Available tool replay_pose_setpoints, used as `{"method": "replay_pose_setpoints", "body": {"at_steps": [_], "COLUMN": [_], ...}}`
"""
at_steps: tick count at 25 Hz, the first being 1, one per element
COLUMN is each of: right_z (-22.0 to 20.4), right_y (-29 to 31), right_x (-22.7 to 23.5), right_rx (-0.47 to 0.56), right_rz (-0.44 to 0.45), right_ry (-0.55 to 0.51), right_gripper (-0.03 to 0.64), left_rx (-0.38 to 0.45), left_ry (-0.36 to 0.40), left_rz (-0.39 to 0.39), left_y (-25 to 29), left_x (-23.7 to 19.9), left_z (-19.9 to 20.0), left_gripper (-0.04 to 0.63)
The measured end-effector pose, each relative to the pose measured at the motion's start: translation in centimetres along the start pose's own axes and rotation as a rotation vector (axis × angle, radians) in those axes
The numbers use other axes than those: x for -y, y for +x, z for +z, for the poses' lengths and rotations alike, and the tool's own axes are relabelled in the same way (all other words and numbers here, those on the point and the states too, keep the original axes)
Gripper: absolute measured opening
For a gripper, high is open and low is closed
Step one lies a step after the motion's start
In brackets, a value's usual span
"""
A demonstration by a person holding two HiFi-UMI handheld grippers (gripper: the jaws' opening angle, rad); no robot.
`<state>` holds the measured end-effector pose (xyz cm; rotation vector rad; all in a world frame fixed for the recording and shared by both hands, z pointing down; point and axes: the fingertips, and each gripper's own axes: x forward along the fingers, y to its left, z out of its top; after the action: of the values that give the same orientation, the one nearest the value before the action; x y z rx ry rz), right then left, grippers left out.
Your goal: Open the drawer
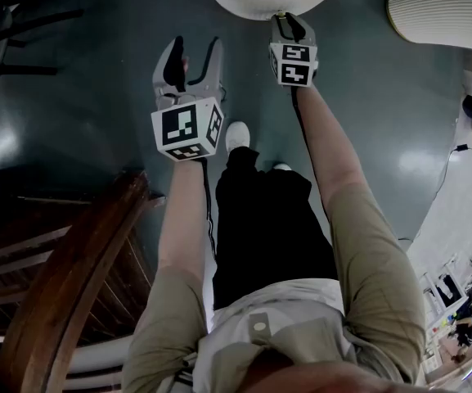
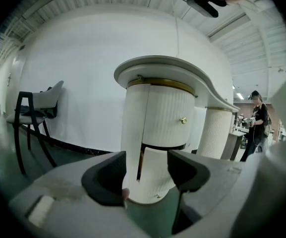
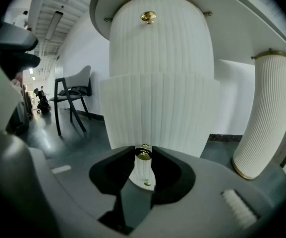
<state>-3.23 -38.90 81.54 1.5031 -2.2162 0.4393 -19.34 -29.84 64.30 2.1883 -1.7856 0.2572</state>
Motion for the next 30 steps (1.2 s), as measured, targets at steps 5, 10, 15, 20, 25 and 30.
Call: {"method": "replay_pose_setpoints", "body": {"at_steps": [5, 10, 15, 20, 25, 30], "right_z": [-0.5, -1.0, -1.8, -2.3, -3.1, -3.7], "right_y": [-0.6, -1.4, -2.1, -3.1, -4.0, -4.9], "right_x": [-0.3, -0.5, -0.5, -0.9, -1.1, -1.5], "right_rx": [-0.014, -0.025, -0.042, -0.062, -0.092, -0.116], "right_rz": [0.005, 0.008, 0.014, 0.027, 0.032, 0.037], "right_ry": [-0.007, -0.002, -0.006, 0.004, 0.004, 0.009], "right_gripper": [0.109, 0.109, 0.109, 0.109, 0.109, 0.11], "left_rx": [-0.01, -0.011, -0.026, -0.042, -0.044, -0.04], "left_ry": [0.003, 0.01, 0.013, 0.001, 0.002, 0.015], "left_rz": [0.01, 0.015, 0.025, 0.03, 0.018, 0.011], "left_y": [-0.7, -1.2, -1.9, -3.0, -4.1, -4.9], "left_x": [0.0, 0.1, 0.3, 0.6, 1.7, 2.4], "left_z": [-0.3, 0.2, -0.2, -0.4, -0.2, 0.5], "left_gripper": [0.273, 0.273, 0.273, 0.273, 0.273, 0.273]}}
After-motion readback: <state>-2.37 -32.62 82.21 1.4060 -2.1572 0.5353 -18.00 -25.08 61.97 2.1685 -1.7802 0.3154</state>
